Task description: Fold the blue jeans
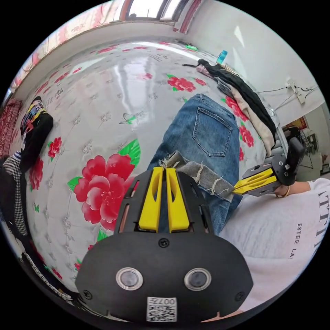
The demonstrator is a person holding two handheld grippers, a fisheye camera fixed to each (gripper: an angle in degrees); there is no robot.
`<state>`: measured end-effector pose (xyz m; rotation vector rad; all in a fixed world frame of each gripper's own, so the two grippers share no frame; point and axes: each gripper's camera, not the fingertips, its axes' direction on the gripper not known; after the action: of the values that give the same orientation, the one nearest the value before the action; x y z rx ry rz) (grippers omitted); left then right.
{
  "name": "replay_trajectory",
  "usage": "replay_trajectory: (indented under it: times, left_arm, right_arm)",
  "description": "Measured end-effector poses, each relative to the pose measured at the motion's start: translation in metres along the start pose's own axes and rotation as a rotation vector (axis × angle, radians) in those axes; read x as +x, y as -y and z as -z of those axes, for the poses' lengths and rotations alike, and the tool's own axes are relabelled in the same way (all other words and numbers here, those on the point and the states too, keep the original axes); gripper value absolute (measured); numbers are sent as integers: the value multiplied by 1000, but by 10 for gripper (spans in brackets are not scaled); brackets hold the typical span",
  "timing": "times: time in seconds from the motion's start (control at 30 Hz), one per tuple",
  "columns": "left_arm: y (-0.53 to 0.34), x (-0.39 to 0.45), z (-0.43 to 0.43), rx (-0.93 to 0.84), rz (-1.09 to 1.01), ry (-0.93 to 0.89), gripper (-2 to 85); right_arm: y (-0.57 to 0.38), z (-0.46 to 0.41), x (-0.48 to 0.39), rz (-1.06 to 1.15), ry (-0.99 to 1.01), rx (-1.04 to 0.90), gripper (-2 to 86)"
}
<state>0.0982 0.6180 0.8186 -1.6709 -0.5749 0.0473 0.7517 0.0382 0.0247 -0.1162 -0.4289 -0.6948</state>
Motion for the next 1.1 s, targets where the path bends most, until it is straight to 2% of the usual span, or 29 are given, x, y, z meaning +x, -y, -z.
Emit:
replay_trajectory:
  times: [0.03,0.07,0.13,0.23,0.37,0.47,0.57,0.7,0.8,0.87,0.97,1.03,1.1]
  left_arm:
    - [-1,-10,-19,-47,49,47,-2]
    - [-1,-21,-44,-121,92,13,1]
    - [-7,-34,-45,-82,139,-55,6]
    - [-19,-33,-36,-69,89,4,41]
    - [-67,-43,6,70,140,9,79]
    - [-114,-50,36,167,210,3,79]
    - [-160,-53,45,162,257,49,68]
    - [-217,-68,47,136,358,23,58]
    - [-272,-92,56,192,517,-63,58]
    - [-319,-112,63,252,650,-96,58]
    - [-374,-128,70,302,762,-105,58]
    - [-405,-134,72,331,813,-95,58]
    - [-434,-139,72,365,864,-112,58]
  right_arm:
    - [0,-6,7,-21,12,-39,-2]
    - [-2,-18,21,-55,34,-96,-1]
    - [-8,-21,35,-96,64,-97,1]
    - [-14,-3,43,-110,45,-58,5]
    - [-50,62,92,-308,-3,152,35]
    - [-100,108,151,-575,-46,329,67]
    - [-148,129,200,-790,-42,444,84]
    - [-174,112,243,-949,164,528,95]
    - [-176,91,256,-1028,335,634,93]
    - [-169,86,257,-1077,354,652,88]
    - [-133,100,241,-978,281,600,80]
    - [-99,117,215,-840,223,580,78]
    - [-44,135,161,-600,155,540,74]
